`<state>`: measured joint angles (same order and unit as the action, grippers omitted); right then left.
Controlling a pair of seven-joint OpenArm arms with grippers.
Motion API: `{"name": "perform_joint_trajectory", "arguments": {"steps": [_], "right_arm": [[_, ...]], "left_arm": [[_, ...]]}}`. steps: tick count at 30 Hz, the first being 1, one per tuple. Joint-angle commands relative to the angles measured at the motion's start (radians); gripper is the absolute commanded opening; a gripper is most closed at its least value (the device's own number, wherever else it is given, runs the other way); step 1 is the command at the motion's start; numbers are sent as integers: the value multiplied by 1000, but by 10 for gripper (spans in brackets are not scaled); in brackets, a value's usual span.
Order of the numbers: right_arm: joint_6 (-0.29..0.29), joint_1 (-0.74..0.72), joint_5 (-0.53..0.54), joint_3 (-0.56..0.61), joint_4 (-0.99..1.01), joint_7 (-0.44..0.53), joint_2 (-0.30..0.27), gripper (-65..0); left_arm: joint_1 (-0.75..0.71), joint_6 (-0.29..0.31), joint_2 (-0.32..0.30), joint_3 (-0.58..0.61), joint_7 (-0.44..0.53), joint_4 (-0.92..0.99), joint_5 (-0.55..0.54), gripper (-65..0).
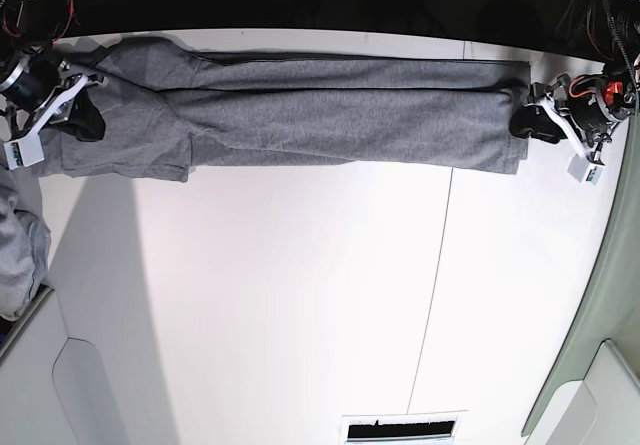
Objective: Layout the t-shirt on the table in an organized manner, then fold the t-shirt properly
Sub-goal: 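Grasp both ends of the long folded strip with both grippers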
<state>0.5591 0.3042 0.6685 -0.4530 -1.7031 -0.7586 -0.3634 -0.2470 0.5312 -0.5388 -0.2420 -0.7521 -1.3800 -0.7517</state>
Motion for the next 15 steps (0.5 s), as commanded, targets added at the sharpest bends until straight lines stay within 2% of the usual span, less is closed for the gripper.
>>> {"name": "perform_joint_trajectory", "arguments": {"steps": [1,6,11,15], "right_arm": [[5,-5,11,-1,-10,29,-18,-650],[6,-5,-2,1,-7,29,-16,-650],[5,-5,-7,1,7,32,-15,-650],[5,-5,-7,1,8,32,-16,-650]], "left_arm": [[-6,3,-18,-7,5,-11,-13,-244],[-70,-8,-16,-7,37,-11,-3,-244],[-77,-2,21,-7,43,-11,-18,-244],[-77,105,64,-7,-31,-11,-87,-244]]}}
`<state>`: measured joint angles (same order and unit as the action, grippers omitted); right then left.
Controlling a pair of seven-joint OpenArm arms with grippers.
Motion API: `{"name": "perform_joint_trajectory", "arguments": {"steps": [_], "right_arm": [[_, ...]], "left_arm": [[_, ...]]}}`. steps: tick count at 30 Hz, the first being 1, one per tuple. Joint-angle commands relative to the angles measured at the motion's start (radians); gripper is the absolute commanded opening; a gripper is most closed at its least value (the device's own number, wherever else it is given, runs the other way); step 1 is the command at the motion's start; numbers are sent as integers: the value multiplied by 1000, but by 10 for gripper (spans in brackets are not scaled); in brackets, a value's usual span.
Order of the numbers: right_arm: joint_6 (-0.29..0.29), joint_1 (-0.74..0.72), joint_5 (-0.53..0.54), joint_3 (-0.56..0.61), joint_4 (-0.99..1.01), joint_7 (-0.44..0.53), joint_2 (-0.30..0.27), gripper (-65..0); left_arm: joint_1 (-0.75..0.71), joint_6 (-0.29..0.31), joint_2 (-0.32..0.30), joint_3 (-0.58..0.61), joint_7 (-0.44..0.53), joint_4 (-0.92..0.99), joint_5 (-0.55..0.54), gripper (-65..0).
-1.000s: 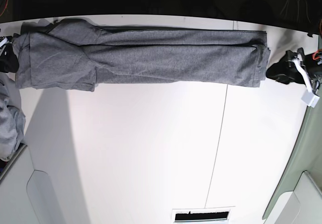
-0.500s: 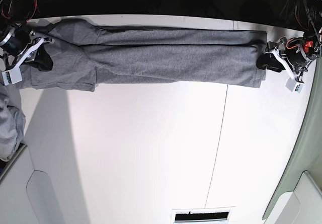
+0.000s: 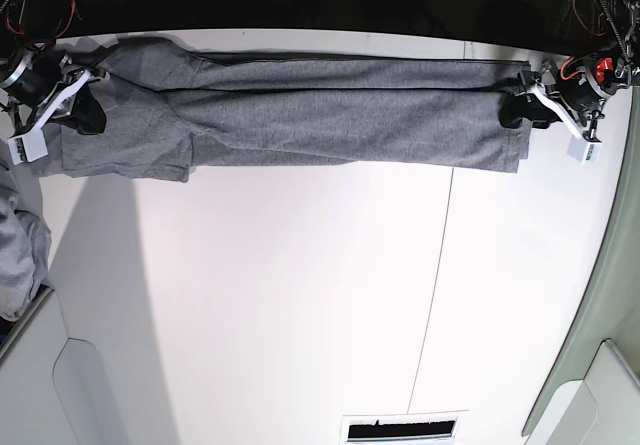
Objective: Layout the t-shirt on the table in an organized manner, then fold the t-shirt properly
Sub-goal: 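Grasp both ends of the long folded strip with both grippers, then fold the strip end with the left gripper toward the right gripper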
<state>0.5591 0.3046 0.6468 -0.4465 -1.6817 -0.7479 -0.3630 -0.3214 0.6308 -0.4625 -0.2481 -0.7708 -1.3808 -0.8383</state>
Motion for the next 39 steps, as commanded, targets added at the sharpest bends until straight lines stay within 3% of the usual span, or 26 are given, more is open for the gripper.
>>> {"name": "perform_joint_trajectory", "arguments": {"steps": [1,6,7,10,14,18,23,26,28,31,34,39], "right_arm": [[5,-5,15,-5,-13,21,-16,-650],[2,-5,15,-5,-13,22,-16,-650],[2,-5,15,-5,-13,22,-16,-650],[2,-5,15,-5,-13,24,-16,-650],[2,-6,17,-5,-13,34,-16,-650],[2,-5,34,-5,-13,33,-16,-650],[3,-11,60,-5,-13,33,-16,-650],[2,-16,61,-5,-13,36,-16,-650],[2,-15,60,-5,-13,37,-16,-650],[2,-16,53,-5,-13,37,-16,-650],[2,-15,16,-5,-13,37,-16,-650],[2,-13,-19,-6,-13,37,-16,-650]], "left_arm": [[-3,28,-2,0,-36,-10,-19,-244],[-3,67,23,0,-61,-10,-69,-272],[-3,67,23,0,-48,-10,-70,-338],[3,67,18,0,18,-10,-53,-650],[44,67,-6,-5,53,-10,28,-650],[101,35,-80,-9,53,-11,97,-650],[130,35,-186,-8,37,-84,100,-650],[130,35,-217,-8,-44,-203,64,-650],[129,35,-219,-8,-105,-294,-5,-650],[124,35,-198,-5,-109,-428,-68,-650],[121,35,-158,37,-110,-534,-71,-650],[126,35,-69,220,-86,-568,-22,-650]]}}
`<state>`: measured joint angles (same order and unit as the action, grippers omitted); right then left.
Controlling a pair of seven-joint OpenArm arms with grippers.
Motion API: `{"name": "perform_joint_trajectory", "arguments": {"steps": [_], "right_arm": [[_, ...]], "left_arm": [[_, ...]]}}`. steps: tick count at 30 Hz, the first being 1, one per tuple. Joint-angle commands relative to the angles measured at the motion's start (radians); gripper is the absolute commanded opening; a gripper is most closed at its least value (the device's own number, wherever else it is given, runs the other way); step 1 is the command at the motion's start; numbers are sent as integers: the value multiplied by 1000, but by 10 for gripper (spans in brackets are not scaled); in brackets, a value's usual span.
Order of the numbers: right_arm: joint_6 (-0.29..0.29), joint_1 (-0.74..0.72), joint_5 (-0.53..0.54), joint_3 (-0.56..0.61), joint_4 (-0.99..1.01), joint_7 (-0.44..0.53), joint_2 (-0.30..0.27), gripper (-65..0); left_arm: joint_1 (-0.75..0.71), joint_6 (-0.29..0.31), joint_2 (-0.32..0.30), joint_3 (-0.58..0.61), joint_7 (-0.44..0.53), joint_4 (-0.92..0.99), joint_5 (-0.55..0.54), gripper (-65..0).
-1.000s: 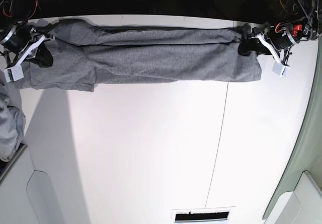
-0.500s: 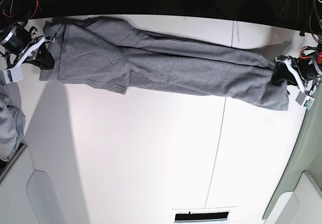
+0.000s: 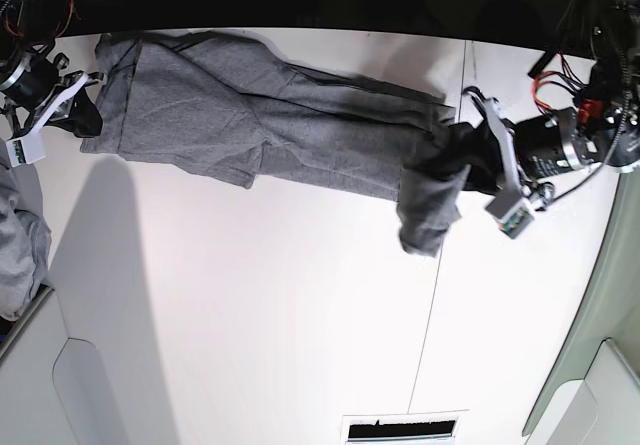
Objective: Layout the t-shirt on the table in an organized manner, then fold the t-shirt properly
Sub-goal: 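Fold the strip end with the left gripper toward the right gripper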
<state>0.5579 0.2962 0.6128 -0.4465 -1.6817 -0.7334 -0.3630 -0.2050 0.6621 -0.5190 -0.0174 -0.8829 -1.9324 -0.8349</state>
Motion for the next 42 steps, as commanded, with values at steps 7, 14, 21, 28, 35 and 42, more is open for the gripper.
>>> {"name": "perform_joint_trajectory", "arguments": {"steps": [7,14,21,28,35,42], "right_arm": [[-2,-5,15,-7,-13,21,-16,-650],[-39,-5,47,-54,-13,18,-16,-434],[-64,8,69,-152,-13,-38,-16,-305],[-47,95,167,-165,7,-50,-16,-298],[8,70,260,-163,206,-47,-15,-206],[26,-20,307,-114,319,-65,6,-206]], "left_arm": [[23,-3,132,161,127,42,244,-650],[65,-3,204,280,214,204,385,-354],[83,-3,245,355,222,229,380,-330],[122,1,327,356,190,229,230,-330],[135,4,364,356,190,229,195,-330],[141,4,354,275,154,229,195,-330]]}}
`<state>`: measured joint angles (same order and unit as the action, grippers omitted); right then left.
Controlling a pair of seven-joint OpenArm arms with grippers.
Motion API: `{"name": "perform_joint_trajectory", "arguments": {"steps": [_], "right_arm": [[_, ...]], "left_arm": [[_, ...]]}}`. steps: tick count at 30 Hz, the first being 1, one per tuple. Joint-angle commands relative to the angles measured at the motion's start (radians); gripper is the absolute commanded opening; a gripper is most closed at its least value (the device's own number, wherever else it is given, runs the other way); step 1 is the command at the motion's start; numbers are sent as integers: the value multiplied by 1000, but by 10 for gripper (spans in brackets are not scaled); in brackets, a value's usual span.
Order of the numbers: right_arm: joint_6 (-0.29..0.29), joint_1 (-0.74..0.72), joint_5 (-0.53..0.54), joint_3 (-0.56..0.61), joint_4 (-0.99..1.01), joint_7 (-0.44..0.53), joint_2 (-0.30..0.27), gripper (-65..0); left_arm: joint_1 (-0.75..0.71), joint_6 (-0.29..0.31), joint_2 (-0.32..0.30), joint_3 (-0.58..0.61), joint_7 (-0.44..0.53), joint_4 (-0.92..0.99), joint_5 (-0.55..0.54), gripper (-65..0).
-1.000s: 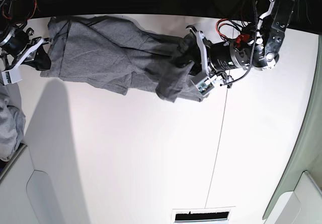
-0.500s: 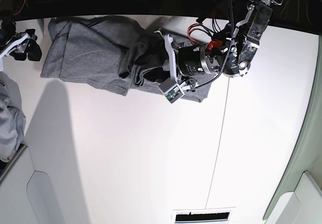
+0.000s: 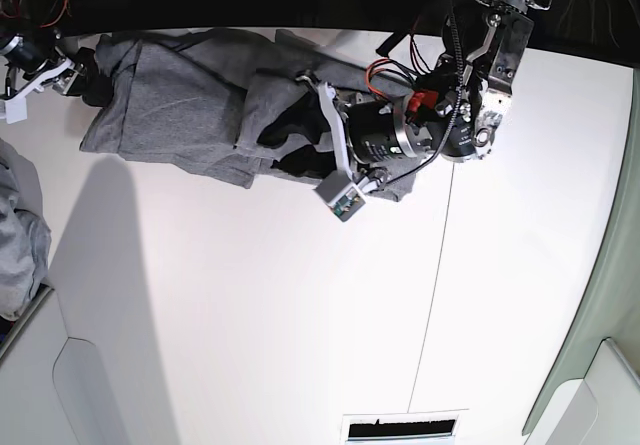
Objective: Layout the t-shirt on the table in an organized manner, then fold the t-shirt properly
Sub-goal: 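Fold the strip end with the left gripper toward the right gripper, then fold the strip end with the right gripper over the stack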
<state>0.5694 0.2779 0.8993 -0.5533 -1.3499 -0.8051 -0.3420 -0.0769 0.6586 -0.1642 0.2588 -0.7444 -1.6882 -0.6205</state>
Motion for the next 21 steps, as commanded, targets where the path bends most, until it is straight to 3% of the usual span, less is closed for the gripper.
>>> {"name": "perform_joint_trajectory", "arguments": {"steps": [1,7,9,12,13,18,21], "right_arm": [[15,-6,21,11,-13,3,-10,-207],[14,-9,21,106,-13,4,23,-221],[14,-9,21,106,-15,6,33,-326],[14,-9,20,106,-18,27,34,-595],[14,-11,18,106,-21,31,34,-650],[14,-49,-28,39,-42,30,31,-650],[13,-69,-28,-33,-43,26,1,-650]], "left_arm": [[12,8,-7,-25,14,-15,-19,-330],[12,8,-80,-177,8,-15,-46,-330],[8,8,-110,-223,5,-15,-60,-330],[-8,8,-150,-294,3,-15,-73,-330],[-16,8,-163,-317,0,-15,-79,-330],[-69,7,-222,-404,-8,-15,-87,-330],[-133,8,-221,-408,-6,-14,-98,-330]]}}
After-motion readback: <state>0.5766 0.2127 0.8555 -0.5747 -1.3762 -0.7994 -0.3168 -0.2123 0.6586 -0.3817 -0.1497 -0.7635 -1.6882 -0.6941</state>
